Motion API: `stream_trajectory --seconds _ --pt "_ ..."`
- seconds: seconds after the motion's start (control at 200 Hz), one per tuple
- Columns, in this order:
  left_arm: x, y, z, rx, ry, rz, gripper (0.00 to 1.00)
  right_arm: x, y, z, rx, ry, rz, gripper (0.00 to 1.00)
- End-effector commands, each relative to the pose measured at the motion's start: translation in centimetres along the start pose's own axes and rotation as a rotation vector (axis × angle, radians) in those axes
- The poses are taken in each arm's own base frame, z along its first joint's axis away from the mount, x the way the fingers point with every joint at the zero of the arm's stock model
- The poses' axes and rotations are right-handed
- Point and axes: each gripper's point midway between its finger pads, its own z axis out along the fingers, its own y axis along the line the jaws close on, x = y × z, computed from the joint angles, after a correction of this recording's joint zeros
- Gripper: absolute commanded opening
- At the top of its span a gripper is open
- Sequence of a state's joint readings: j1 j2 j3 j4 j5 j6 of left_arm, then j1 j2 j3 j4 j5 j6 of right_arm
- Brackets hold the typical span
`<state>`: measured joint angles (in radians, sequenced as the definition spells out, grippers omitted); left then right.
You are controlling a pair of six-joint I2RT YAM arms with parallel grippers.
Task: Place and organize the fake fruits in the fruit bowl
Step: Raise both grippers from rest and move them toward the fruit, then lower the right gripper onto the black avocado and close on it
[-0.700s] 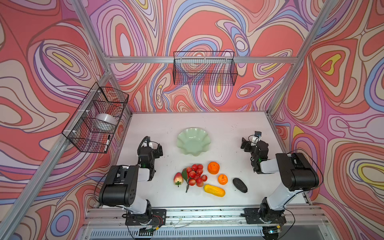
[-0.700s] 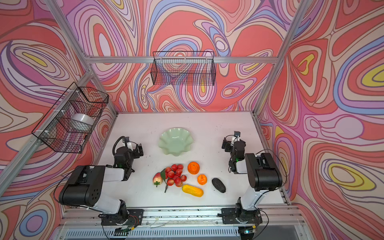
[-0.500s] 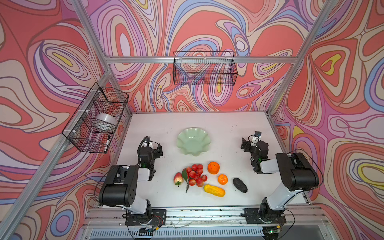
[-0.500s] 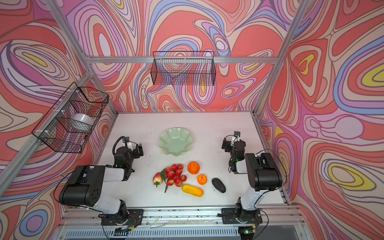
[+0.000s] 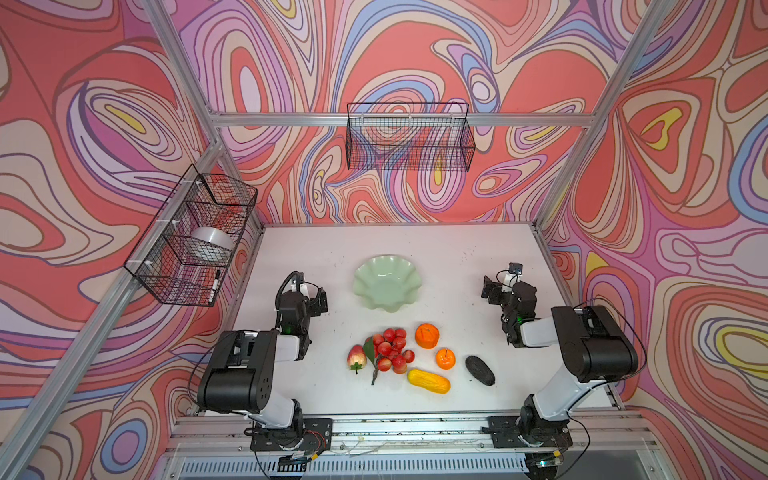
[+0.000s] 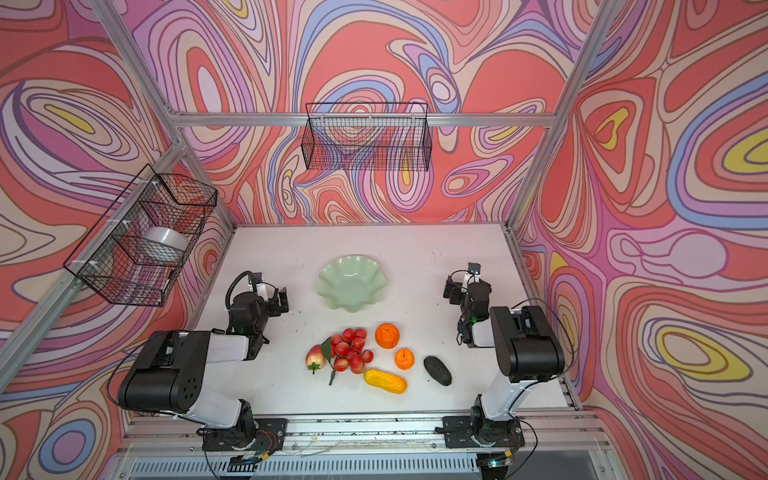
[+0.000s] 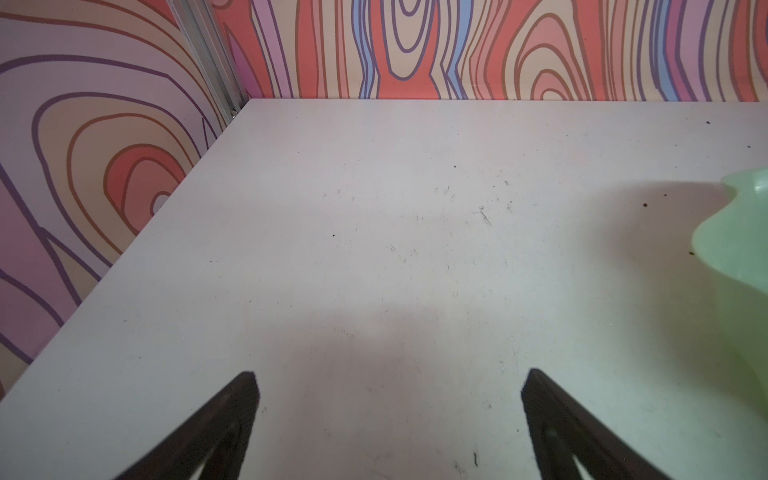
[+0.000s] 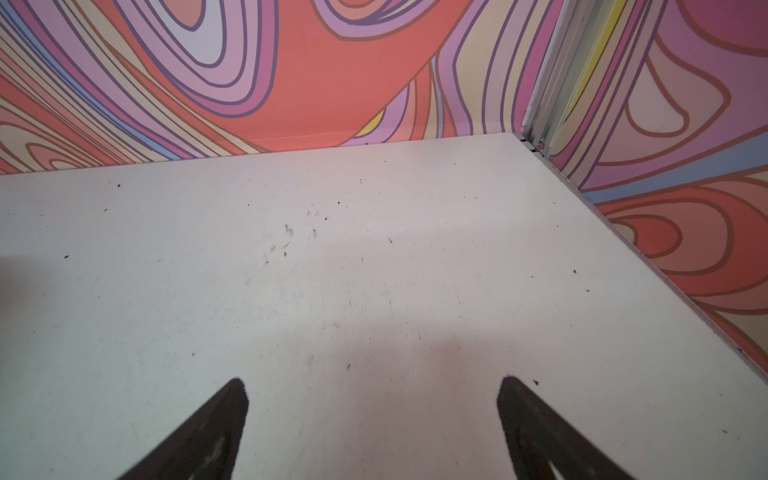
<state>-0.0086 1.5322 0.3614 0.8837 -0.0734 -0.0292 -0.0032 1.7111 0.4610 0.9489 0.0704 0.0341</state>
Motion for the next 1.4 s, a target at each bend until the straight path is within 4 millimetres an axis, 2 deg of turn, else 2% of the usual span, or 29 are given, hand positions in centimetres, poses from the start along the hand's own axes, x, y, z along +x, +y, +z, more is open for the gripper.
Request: stream_trajectory --seconds 0.0,0.225,0.265,0.34,0.376,0.401,0.421,0.476,0.481,0.531,0.576,0.656,0.731,0.826,0.881,0.921,0.971,1.026,1.122,1.227,1.392 --pt "-0.4 -0.6 0.4 0.025 -0.004 0.019 1.00 -0.4 0.3 0.3 -0.005 -0.006 -0.006 0.98" --pt "-0.5 -0.6 0.3 0.026 -0.006 0.018 1.00 -0.8 -0.2 0.1 0.024 -0.016 0.002 0.98" --pt "-0.5 -0.6 0.2 0.027 -0.010 0.018 1.00 -1.5 -0.8 -0.1 0.060 -0.009 0.016 0.98" --pt "-1.6 -0.6 -0.1 0.030 -0.003 0.021 1.00 -4.4 -1.3 -0.5 0.104 0.092 0.049 0.98" --pt "-2.5 -0.5 -0.5 0.021 0.034 0.007 1.00 -6.7 -1.1 -0.7 0.112 0.132 0.097 0.98" --pt "-2.6 -0.1 -1.0 -0.002 0.096 -0.027 1.00 -8.4 -0.8 -1.0 0.103 0.146 0.144 0.98" --pt "-4.1 0.0 -1.3 -0.012 0.113 -0.057 1.00 -9.3 -0.4 -1.3 0.092 0.168 0.195 0.98" --pt "-5.7 -0.5 -3.2 0.020 0.169 -0.093 1.00 -11.2 0.6 -1.8 0.051 0.208 0.296 0.98" --pt "-5.9 -0.6 -3.4 0.025 0.171 -0.097 1.00 -10.6 1.2 -2.0 0.022 0.248 0.315 0.98" --pt "-7.6 -1.0 -5.6 0.061 0.152 -0.151 1.00 -11.0 4.8 -3.1 -0.185 0.312 0.293 0.98" --pt "-9.4 -1.2 -7.7 0.091 0.079 -0.190 1.00 -10.3 5.9 -4.0 -0.254 0.342 0.308 0.98" --pt "-12.3 -2.1 -11.1 0.182 -0.090 -0.187 1.00 -8.1 5.8 -5.7 -0.236 0.436 0.340 0.97" --pt "-13.5 -1.8 -12.4 0.182 -0.146 -0.205 1.00 -5.8 5.4 -8.3 -0.189 0.562 0.350 0.96" --pt "-13.8 -1.6 -12.5 0.165 -0.102 -0.230 1.00 -3.2 4.7 -12.8 -0.105 0.667 0.305 0.96" --pt "-13.6 -1.9 -12.3 0.177 -0.055 -0.232 1.00 -1.7 4.2 -15.3 -0.051 0.727 0.288 0.96" --pt "-13.2 -1.4 -12.0 0.141 -0.010 -0.250 1.00 -0.8 4.1 -17.2 -0.022 0.775 0.288 0.95" --pt "-12.8 -0.9 -11.8 0.100 0.051 -0.259 1.00 0.0 4.4 -19.2 -0.001 0.822 0.301 0.94" --pt "-13.0 -0.8 -11.7 0.086 0.078 -0.257 1.00 -0.1 5.8 -20.7 0.005 0.827 0.290 0.94" --pt "-13.4 -0.6 -11.6 0.078 0.057 -0.287 1.00 1.1 7.8 -22.2 0.000 0.889 0.296 0.94" --pt "-13.8 -1.2 -12.2 0.119 0.050 -0.286 1.00 4.0 8.1 -23.4 0.038 0.961 0.252 0.94" --pt "-14.1 -0.8 -12.6 0.100 0.032 -0.281 1.00 6.1 8.7 -24.7 0.027 0.951 0.246 0.94"
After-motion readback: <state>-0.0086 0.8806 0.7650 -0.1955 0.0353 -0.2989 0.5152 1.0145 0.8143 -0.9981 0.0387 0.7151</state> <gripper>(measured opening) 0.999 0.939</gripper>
